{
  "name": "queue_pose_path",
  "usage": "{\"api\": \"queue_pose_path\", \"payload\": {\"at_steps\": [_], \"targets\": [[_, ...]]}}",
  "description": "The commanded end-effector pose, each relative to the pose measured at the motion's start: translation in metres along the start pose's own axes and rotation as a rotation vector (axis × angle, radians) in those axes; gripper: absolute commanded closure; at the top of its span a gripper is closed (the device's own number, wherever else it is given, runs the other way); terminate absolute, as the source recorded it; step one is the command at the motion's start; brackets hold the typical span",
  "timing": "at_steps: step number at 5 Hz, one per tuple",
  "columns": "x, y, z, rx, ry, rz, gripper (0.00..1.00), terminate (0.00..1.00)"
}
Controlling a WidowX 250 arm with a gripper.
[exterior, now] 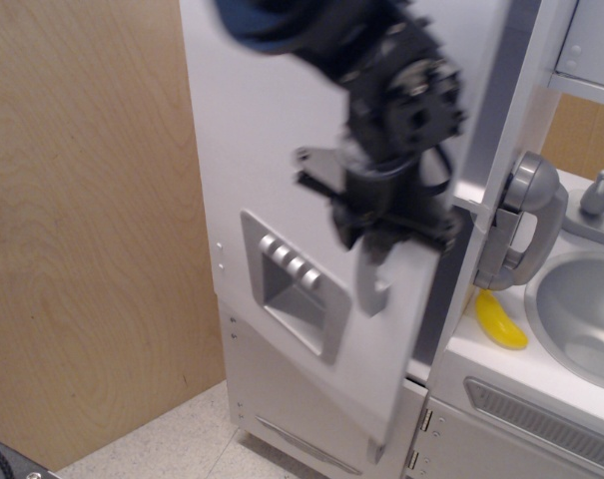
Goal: Open fridge
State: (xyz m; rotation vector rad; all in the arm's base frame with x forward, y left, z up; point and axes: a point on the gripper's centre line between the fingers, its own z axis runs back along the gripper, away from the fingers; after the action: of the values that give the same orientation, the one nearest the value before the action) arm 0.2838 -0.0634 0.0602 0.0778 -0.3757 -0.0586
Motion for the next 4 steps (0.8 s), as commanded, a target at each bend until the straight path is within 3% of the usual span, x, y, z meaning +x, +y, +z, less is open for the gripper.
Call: {"api": "queue_pose_path", "payload": {"at_steps": [1, 2, 3, 4], "targets": [[-0.030, 0.009, 0.034, 0.015, -0.018, -0.077, 0.00, 0.00], [-0.046, -0.002, 0.045, -0.003, 0.067, -0.037, 0.00, 0.00], [-0.061, -0.024, 0.053, -0.023, 0.122, -0.103, 0.00, 0.00], [-0.057, -0.051, 0.047, -0.018, 0.123, -0.158, 0.00, 0.00]]}}
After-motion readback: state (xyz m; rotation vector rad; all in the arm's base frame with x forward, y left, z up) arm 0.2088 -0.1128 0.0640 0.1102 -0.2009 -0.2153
